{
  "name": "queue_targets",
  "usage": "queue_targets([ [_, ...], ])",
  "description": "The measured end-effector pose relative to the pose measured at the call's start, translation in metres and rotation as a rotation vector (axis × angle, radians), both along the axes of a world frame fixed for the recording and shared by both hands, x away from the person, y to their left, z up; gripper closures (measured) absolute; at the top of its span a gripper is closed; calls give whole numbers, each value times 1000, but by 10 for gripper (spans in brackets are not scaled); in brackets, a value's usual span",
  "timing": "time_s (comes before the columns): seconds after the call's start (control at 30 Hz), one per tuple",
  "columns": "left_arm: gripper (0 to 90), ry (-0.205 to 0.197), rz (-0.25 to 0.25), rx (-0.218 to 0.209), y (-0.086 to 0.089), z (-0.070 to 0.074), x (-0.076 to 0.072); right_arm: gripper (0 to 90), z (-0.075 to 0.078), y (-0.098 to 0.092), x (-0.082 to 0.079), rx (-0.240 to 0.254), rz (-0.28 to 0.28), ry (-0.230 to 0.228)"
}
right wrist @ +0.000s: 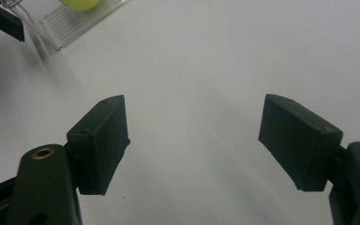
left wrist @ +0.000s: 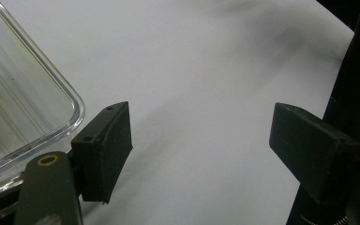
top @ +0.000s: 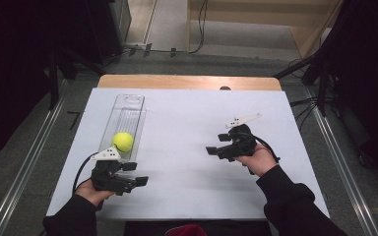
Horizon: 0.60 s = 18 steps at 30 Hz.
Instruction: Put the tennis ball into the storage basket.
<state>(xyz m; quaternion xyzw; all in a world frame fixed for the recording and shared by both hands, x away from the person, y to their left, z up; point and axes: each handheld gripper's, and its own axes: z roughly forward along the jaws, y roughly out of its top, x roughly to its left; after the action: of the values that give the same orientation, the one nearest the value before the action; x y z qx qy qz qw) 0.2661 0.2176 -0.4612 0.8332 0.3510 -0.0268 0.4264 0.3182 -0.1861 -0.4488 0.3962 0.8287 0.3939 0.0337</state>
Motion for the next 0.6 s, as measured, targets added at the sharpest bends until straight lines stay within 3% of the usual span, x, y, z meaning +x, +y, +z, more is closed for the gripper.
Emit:
queue_targets([
  [0.6, 222, -2, 1, -6, 0, 0, 0, 215, -10, -22, -24, -3, -24, 8],
])
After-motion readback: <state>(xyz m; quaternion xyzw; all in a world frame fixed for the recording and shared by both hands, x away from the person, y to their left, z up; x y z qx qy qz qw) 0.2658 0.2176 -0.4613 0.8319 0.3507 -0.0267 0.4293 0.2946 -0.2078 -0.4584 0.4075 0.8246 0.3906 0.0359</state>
